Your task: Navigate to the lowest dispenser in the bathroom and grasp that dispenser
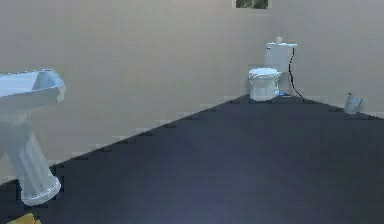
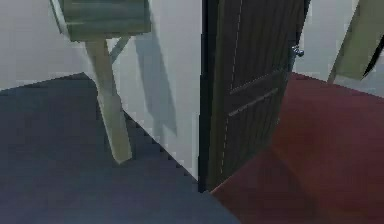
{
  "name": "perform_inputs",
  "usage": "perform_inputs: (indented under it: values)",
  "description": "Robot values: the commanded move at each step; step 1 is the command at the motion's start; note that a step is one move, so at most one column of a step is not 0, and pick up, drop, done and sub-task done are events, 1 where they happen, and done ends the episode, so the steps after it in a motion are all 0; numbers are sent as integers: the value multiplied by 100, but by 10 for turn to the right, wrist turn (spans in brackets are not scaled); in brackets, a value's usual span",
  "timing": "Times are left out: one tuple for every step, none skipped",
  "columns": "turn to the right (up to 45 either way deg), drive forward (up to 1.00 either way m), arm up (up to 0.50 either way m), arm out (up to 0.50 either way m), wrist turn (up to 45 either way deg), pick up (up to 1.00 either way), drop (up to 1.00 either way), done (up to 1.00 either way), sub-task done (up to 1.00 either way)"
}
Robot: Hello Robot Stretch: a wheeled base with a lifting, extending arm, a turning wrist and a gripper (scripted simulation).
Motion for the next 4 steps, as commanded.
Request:
perform_inputs:
  values:
    - [330,0,0,0,0,0,0,0,0]
    - [0,100,0,0,0,0,0,0,0]
    - [0,100,0,0,0,0,0,0,0]
    - [0,100,0,0,0,0,0,0,0]
